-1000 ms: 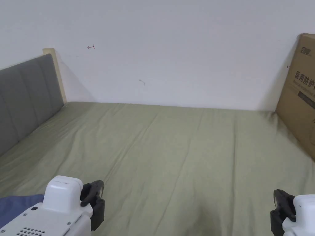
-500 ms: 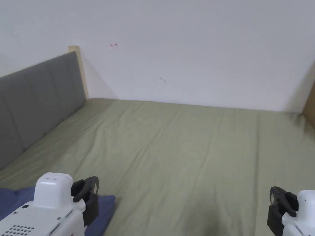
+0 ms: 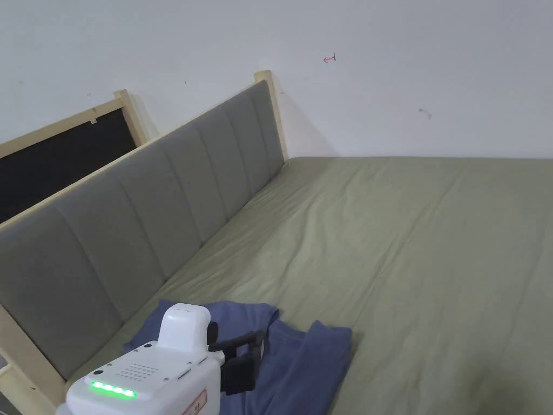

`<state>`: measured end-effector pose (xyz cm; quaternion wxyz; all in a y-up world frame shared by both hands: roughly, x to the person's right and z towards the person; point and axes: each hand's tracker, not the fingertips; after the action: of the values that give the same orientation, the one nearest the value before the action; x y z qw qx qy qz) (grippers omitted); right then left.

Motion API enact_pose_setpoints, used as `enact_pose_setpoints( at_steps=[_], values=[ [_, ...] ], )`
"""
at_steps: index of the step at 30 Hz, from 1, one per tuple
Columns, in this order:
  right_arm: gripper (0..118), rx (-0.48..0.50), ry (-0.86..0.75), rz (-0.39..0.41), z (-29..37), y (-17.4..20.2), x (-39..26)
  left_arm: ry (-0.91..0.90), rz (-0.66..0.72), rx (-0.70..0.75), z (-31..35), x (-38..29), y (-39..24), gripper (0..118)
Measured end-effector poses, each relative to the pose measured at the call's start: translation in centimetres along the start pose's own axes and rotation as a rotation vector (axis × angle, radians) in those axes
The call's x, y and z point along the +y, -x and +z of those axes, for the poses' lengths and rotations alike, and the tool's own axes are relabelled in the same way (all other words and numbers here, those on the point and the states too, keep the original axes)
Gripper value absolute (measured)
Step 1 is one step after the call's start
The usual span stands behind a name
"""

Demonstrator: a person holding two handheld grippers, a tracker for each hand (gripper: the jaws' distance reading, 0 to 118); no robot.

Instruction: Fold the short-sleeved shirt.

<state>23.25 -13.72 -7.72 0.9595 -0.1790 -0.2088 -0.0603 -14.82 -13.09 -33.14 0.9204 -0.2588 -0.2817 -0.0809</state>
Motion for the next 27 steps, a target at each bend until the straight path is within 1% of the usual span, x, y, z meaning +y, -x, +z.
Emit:
enact_pose_setpoints(
  at_steps=[1, 3, 4, 5, 6, 8, 10, 12, 13, 14, 15, 16, 18, 19, 20, 21, 22, 23, 24, 26, 27],
  values=[
    [0, 0.003, 0.012, -0.009, 0.0, -0.1, -0.2, 0.021, 0.011, -0.010, -1.3, -0.4, 1.0, 74],
    [0, -0.004, 0.031, -0.012, 0.0, -0.2, -0.3, 0.098, 0.071, -0.047, -4.2, -1.2, 2.4, 76],
    [0, -0.013, 0.042, -0.008, 0.0, -0.2, -0.4, 0.131, 0.111, -0.065, -5.6, -1.7, 2.1, 78],
    [0, -0.019, 0.054, -0.006, -0.1, -0.3, -0.6, 0.167, 0.129, -0.084, -7.2, -2.3, 2.5, 83],
    [0, -0.024, 0.068, -0.006, -0.2, -0.4, -0.7, 0.218, 0.134, -0.093, -9.2, -3.0, 2.9, 84],
    [0, -0.029, 0.086, -0.005, -0.1, -0.9, -0.7, 0.278, 0.142, -0.123, -12.3, -4.5, 2.8, 84],
    [0, -0.048, 0.101, 0.003, 0.1, -1.3, -0.9, 0.365, 0.142, -0.057, -15.5, -5.8, 3.0, 84],
    [0, -0.069, 0.114, 0.017, 0.1, -1.7, -1.2, 0.423, 0.177, -0.073, -18.5, -7.3, 4.3, 82],
    [0, -0.081, 0.124, 0.017, 0.1, -1.9, -1.3, 0.466, 0.199, -0.049, -19.5, -7.8, 4.7, 81],
    [0, -0.086, 0.135, 0.013, 0.1, -2.0, -1.5, 0.503, 0.214, -0.028, -20.3, -8.3, 4.8, 75],
    [0, -0.092, 0.147, 0.005, -0.1, -2.5, -1.7, 0.489, 0.228, -0.017, -20.4, -8.4, 4.5, 75],
    [0, -0.095, 0.154, -0.004, -0.1, -2.6, -1.9, 0.463, 0.211, -0.023, -19.9, -8.2, 4.2, 72],
    [0, -0.095, 0.167, -0.021, -0.2, -2.6, -2.3, 0.485, 0.113, -0.007, -20.0, -7.9, 3.3, 71],
    [0, -0.090, 0.177, -0.038, -0.3, -2.8, -2.4, 0.477, 0.086, -0.043, -19.5, -7.7, 2.8, 67],
    [0, -0.080, 0.183, -0.048, -0.3, -2.9, -2.5, 0.484, 0.073, -0.008, -19.2, -7.5, 2.4, 50],
    [0, -0.075, 0.185, -0.055, -0.2, -2.8, -2.6, 0.486, 0.069, 0.026, -19.3, -7.6, 2.4, 28],
    [0, -0.077, 0.186, -0.059, -0.1, -2.8, -2.6, 0.494, 0.107, -0.003, -19.5, -7.8, 2.7, 4],
    [0, -0.078, 0.186, -0.067, 0.0, -2.9, -2.7, 0.488, 0.141, -0.001, -19.3, -7.8, 3.0, 1],
    [0, -0.066, 0.186, -0.081, 0.1, -3.1, -2.6, 0.486, 0.198, -0.019, -19.5, -7.3, 4.2, 1],
    [0, -0.069, 0.182, -0.082, 0.5, -3.4, -2.6, 0.371, 0.325, -0.048, -17.4, -5.4, 5.7, 1],
    [0, -0.075, 0.178, -0.080, 0.7, -3.8, -2.7, 0.320, 0.356, -0.042, -16.5, -3.9, 6.3, 1]
  ],
)
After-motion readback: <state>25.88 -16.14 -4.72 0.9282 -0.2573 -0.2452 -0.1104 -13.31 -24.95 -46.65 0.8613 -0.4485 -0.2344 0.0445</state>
